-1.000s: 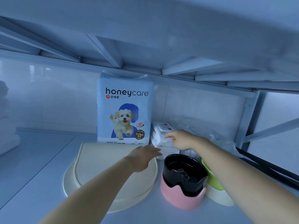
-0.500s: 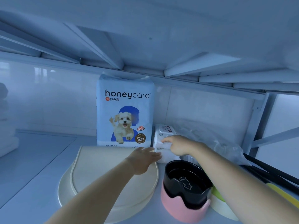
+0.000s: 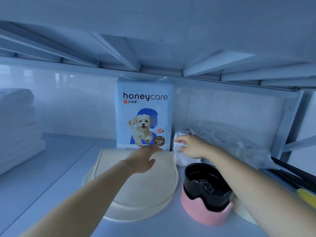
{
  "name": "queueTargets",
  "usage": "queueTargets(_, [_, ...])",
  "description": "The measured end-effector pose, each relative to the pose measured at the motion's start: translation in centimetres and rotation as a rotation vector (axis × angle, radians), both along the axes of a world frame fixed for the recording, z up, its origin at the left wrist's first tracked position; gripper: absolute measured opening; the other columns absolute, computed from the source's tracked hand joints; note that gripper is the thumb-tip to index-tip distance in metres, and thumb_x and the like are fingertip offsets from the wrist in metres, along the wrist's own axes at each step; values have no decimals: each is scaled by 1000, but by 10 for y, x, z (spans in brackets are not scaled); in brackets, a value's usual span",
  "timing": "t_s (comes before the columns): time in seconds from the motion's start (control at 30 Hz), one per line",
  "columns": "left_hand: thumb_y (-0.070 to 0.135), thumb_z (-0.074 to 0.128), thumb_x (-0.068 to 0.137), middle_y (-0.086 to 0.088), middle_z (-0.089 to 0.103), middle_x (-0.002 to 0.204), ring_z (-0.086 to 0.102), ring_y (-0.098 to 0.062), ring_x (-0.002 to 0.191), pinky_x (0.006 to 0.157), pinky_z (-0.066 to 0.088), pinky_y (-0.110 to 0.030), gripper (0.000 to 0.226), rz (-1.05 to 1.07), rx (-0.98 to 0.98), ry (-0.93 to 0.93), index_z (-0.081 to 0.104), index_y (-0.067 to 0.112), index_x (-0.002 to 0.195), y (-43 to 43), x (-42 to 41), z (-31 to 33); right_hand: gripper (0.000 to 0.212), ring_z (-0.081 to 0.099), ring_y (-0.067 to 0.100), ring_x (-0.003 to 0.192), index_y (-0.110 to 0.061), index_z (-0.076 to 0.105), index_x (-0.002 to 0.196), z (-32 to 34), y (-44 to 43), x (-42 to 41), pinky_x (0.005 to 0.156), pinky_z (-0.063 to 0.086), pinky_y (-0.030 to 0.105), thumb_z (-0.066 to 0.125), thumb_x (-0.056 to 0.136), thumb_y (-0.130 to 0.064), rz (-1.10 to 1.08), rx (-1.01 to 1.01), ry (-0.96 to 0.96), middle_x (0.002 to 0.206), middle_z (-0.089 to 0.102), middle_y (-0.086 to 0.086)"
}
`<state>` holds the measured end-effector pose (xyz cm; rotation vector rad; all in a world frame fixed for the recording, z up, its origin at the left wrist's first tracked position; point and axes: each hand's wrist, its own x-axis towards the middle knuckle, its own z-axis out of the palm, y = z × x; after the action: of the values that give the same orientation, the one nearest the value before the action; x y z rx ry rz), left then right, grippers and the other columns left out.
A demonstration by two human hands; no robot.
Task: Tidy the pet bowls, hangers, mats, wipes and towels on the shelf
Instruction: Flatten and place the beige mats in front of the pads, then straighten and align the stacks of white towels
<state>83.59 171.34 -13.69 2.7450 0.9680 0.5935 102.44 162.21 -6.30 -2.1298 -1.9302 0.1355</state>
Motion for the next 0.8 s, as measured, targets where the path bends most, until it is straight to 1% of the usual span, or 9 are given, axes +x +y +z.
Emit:
queueTargets(0.1, [17, 48, 93, 10, 37, 146, 33, -11, 133, 105, 26, -21, 48, 85, -27, -53, 39, 29, 138, -2, -26, 4, 43, 47, 16, 125, -23, 50, 133, 0, 6, -19, 95, 35, 21, 47, 91, -14, 49, 41, 52, 140, 48, -3])
queueTargets(0.2, [18, 48, 92, 9, 37, 146, 36, -11, 132, 101, 27, -19, 48, 160, -47, -65, 40, 29, 138, -4, -57, 3, 40, 49, 16, 121, -23, 51, 132, -2, 13, -44, 91, 36, 21, 49, 92, -17, 115, 31, 49, 133, 51, -5])
queueTargets(0.27, [18, 49, 92, 9, 39, 145, 38, -11, 131, 99, 27, -18, 47, 207, -61, -83, 42, 30, 136, -6, -80, 1, 38, 50, 17, 120, -25, 52, 130, -6, 18, -62, 91, 38, 24, 51, 92, -22, 163, 14, 37, 131, 52, -6])
queueTargets(0.33, [20, 50, 92, 8, 41, 143, 38, -11, 130, 99, 28, -20, 44, 249, -91, -108, 44, 30, 134, -10, -103, -1, 38, 50, 18, 117, -29, 51, 130, -8, 22, -83, 88, 42, 27, 50, 92, -25, 196, -8, 34, 132, 51, -5])
queueTargets(0.4, [23, 53, 90, 7, 47, 138, 43, -12, 126, 98, 31, -21, 41, 295, -112, -133, 49, 31, 130, -15, -127, -2, 40, 48, 18, 122, -27, 49, 133, -11, 24, -109, 84, 39, 24, 49, 93, -23, 232, -22, 49, 134, 49, -4])
queueTargets(0.53, [29, 58, 87, 9, 59, 121, 55, -10, 110, 90, 41, -21, 32, 388, -149, -200, 58, 32, 119, -24, -181, -4, 39, 48, 13, 122, -25, 50, 132, -18, 28, -165, 88, 33, 19, 54, 93, -27, 343, -14, 77, 135, 50, -4])
queueTargets(0.67, [29, 58, 87, 14, 63, 107, 59, -7, 99, 84, 45, -21, 25, 470, -104, -236, 62, 32, 111, -37, -243, -5, 38, 51, 11, 118, -25, 52, 130, -25, 32, -230, 86, 33, 17, 55, 93, -31, 440, -8, 95, 131, 54, -6])
queueTargets(0.73, [28, 58, 87, 15, 63, 105, 59, -6, 97, 83, 44, -20, 23, 508, -89, -248, 63, 31, 109, -44, -276, -6, 37, 53, 11, 115, -23, 55, 128, -29, 36, -265, 85, 32, 16, 57, 92, -29, 491, 5, 103, 129, 56, -5])
queueTargets(0.8, [26, 59, 86, 13, 64, 104, 60, -7, 95, 82, 45, -19, 22, 536, -79, -253, 64, 30, 108, -51, -313, -6, 35, 54, 11, 111, -23, 57, 125, -34, 39, -303, 84, 34, 16, 59, 90, -29, 528, 11, 127, 126, 58, -3])
